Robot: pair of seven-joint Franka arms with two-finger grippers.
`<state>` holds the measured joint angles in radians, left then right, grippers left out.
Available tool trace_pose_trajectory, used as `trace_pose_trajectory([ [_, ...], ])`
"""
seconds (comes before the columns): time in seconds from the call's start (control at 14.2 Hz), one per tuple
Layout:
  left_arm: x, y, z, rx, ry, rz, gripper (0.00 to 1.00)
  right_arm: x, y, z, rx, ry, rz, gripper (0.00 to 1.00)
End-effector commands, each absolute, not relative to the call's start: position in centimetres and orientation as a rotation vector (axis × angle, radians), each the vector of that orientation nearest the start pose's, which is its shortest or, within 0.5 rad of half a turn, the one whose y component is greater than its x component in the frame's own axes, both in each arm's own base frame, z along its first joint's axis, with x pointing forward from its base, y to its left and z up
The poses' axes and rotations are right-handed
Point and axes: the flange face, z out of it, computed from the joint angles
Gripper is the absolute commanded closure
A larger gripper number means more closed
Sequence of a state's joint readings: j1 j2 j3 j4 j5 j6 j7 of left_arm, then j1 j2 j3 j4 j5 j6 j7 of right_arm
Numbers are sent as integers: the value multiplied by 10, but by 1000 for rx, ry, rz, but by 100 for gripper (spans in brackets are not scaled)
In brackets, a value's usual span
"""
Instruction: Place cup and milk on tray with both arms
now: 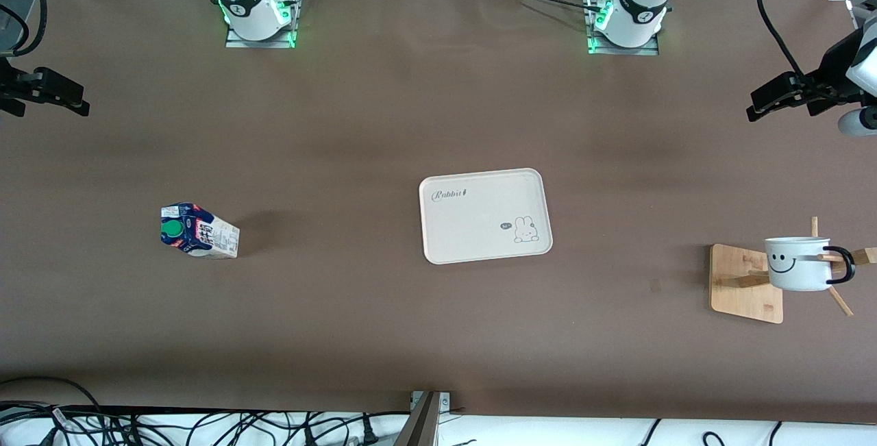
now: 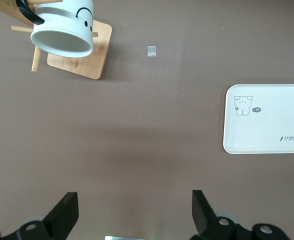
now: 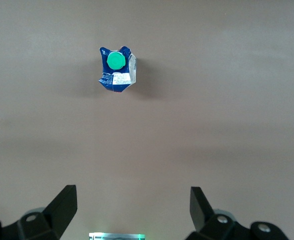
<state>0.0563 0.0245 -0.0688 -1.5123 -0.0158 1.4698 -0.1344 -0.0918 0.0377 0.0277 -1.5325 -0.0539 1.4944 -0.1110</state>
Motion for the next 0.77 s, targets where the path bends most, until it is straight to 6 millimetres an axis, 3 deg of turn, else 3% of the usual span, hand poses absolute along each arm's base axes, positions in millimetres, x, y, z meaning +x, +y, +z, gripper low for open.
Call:
trace_pose_trajectory([
  [0.0, 555, -8, 635, -3165, -206, 121, 0, 556, -40, 618, -3203, -101, 125, 0],
  [0.14, 555, -7, 635, -3165, -209, 121, 0, 556, -28, 618, -3215, -132, 128, 0],
  [0.7, 555, -7, 635, -3164, -209, 121, 0, 554, -23, 618, -3200, -141, 145, 0],
])
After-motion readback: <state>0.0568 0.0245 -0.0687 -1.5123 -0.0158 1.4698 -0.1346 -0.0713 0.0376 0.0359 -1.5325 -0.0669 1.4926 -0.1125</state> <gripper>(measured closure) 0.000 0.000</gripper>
